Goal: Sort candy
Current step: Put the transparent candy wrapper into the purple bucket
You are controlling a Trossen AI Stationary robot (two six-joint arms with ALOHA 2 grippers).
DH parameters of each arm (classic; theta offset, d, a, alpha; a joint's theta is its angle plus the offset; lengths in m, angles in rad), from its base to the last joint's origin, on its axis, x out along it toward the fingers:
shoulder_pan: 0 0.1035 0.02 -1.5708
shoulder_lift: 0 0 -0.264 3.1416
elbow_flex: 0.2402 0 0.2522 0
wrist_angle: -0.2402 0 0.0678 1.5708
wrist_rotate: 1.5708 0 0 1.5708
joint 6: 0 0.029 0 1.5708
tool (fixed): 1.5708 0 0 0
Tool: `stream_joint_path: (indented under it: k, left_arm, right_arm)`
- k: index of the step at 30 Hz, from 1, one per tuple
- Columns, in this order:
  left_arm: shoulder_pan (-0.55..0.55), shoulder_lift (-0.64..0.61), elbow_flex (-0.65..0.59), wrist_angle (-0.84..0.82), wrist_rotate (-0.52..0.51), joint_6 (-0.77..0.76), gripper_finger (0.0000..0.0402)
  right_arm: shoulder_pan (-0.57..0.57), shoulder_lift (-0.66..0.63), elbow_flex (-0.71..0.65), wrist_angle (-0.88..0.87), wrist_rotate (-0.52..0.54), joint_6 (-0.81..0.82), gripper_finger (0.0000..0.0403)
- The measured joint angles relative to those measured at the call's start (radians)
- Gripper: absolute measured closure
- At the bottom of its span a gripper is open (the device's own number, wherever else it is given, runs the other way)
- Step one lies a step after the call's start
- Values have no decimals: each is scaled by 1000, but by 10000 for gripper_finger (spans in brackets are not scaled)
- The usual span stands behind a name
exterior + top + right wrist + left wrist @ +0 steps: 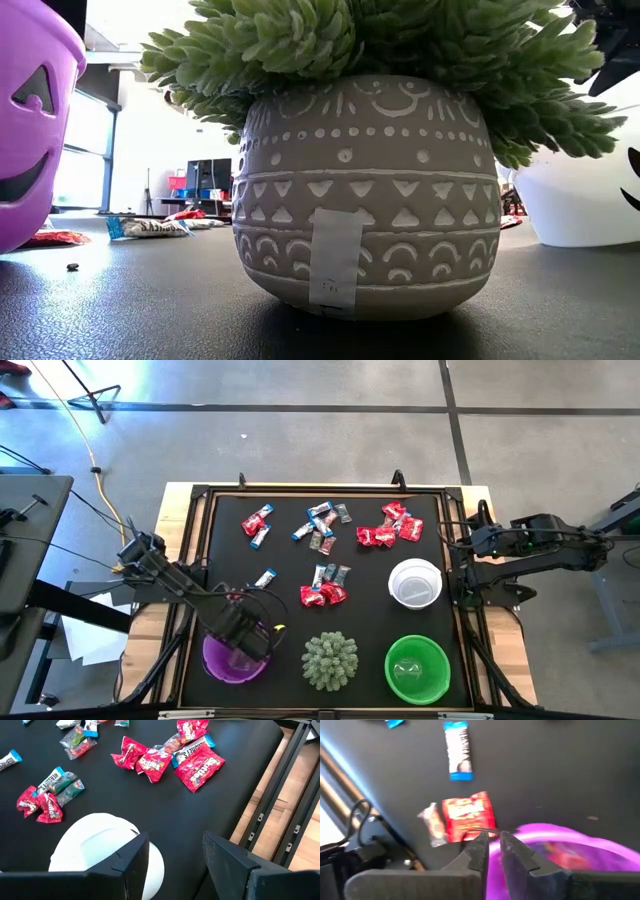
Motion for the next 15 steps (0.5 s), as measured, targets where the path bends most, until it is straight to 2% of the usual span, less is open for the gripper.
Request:
stream_joint_path:
  k: [9,15]
  left_arm:
    - [45,-50,-138,1,40,-109,382]
    - [-1,-88,-152,38,101,-197,383]
  right_arm:
    - [0,0,0,0,0,0,220]
    - [0,0,0,-1,0,19,220]
